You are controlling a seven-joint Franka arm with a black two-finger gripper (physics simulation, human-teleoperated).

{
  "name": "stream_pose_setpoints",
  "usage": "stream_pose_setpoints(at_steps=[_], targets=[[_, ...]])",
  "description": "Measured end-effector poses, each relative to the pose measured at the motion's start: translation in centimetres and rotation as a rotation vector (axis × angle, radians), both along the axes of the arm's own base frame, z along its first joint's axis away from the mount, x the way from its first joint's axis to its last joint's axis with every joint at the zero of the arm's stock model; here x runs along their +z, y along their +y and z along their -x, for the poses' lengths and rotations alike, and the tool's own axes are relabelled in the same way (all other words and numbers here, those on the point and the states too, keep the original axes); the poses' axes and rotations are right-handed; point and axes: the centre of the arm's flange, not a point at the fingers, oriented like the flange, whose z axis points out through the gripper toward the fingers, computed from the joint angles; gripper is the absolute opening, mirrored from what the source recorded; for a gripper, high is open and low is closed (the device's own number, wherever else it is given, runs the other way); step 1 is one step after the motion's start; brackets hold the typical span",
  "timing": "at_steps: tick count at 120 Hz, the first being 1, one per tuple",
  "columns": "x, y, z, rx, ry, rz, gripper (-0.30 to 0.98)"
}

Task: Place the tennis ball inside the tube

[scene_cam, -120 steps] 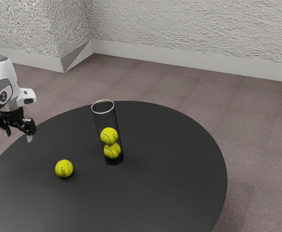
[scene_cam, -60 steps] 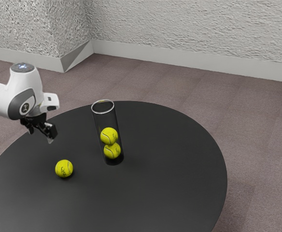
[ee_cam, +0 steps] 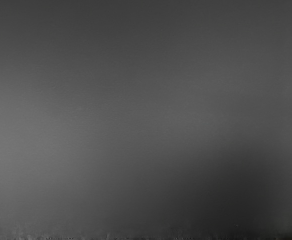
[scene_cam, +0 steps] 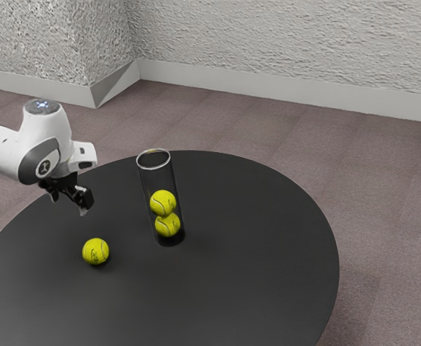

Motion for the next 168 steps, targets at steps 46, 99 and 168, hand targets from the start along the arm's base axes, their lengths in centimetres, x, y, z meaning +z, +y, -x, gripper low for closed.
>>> stream_pose_setpoints(at_steps=[46, 99, 168], targets=[[-2.0, -3.2, 0.1, 0.026, 0.049, 0.066, 0.69], [-4.1, -5.8, 1.4, 0.112, 0.144, 0.19, 0.69], [-8.5, -6.6, 1.6, 0.153, 0.191, 0.237, 0.69]])
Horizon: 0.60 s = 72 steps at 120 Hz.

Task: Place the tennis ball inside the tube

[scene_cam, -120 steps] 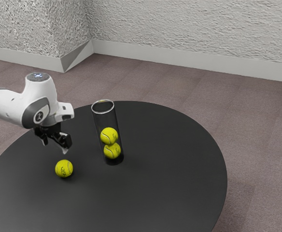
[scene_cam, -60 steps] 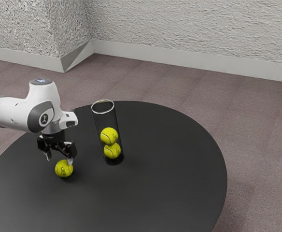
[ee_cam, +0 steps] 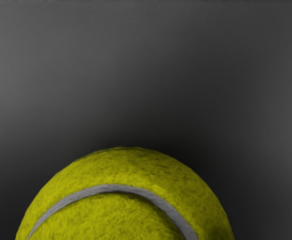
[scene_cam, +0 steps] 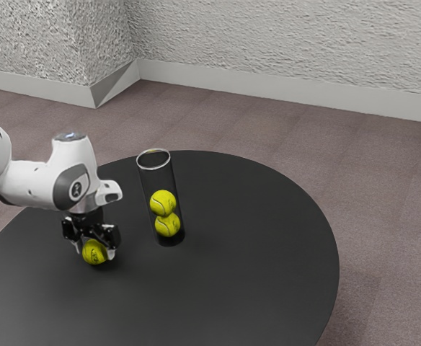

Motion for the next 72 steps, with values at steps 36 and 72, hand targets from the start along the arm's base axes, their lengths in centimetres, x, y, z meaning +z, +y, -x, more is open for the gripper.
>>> stream_pose_setpoints(at_steps=[36, 72], targets=[[-1.3, -0.6, -0.7, -0.027, -0.033, -0.005, 0.69], [-1.3, -0.3, -0.7, -0.03, -0.05, 0.001, 0.68]])
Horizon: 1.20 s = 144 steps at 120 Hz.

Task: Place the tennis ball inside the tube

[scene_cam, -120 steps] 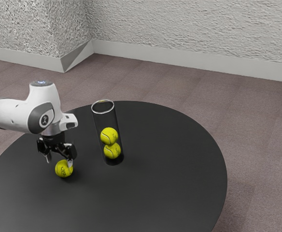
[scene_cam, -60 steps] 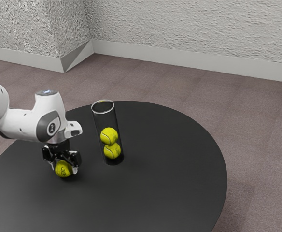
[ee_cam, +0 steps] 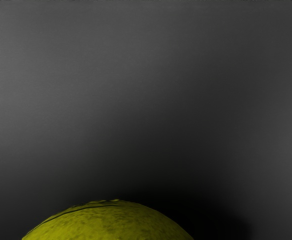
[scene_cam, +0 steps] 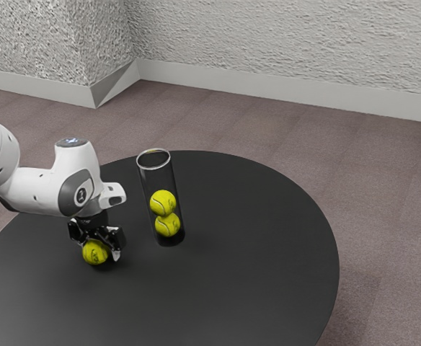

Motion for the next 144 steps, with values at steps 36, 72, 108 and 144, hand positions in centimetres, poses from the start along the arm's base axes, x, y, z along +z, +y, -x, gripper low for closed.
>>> stream_pose_setpoints(at_steps=[36, 72, 108, 144], targets=[[0.1, 0.0, -0.1, -0.013, -0.006, 0.0, 0.5], [0.2, 0.3, -0.1, -0.02, -0.008, -0.003, 0.4], [0.5, 0.3, -0.3, -0.023, -0.015, -0.01, 0.32], [4.0, 0.8, -0.8, -0.014, -0.079, -0.02, 0.29]])
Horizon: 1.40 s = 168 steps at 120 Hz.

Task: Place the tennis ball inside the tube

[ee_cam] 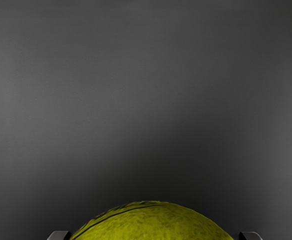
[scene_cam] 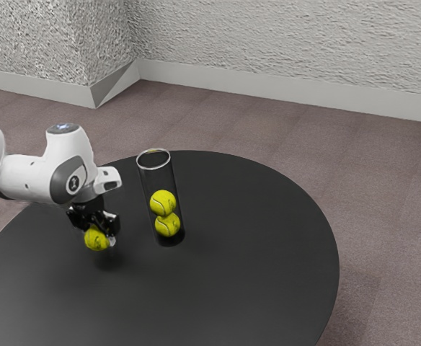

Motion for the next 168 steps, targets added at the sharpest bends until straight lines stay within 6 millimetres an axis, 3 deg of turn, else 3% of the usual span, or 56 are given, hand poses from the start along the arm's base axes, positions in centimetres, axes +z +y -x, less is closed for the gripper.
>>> stream_pose_setpoints(at_steps=[12, 33, 43, 66, 88, 117, 138, 168], targets=[[3.9, 0.1, -0.6, -0.028, -0.05, -0.022, 0.3], [14.8, 0.6, -2.9, -0.089, -0.154, -0.138, 0.29], [17.4, 0.6, -3.3, -0.098, -0.159, -0.181, 0.29], [18.7, -1.2, -3.8, -0.124, -0.134, -0.232, 0.28], [21.9, -3.1, -5.0, -0.147, -0.166, -0.281, 0.27], [24.7, -1.4, -5.5, -0.123, -0.192, -0.352, 0.27], [24.9, -1.5, -5.9, -0.126, -0.193, -0.376, 0.27], [25.2, -4.9, -7.0, -0.192, -0.209, -0.417, 0.27]])
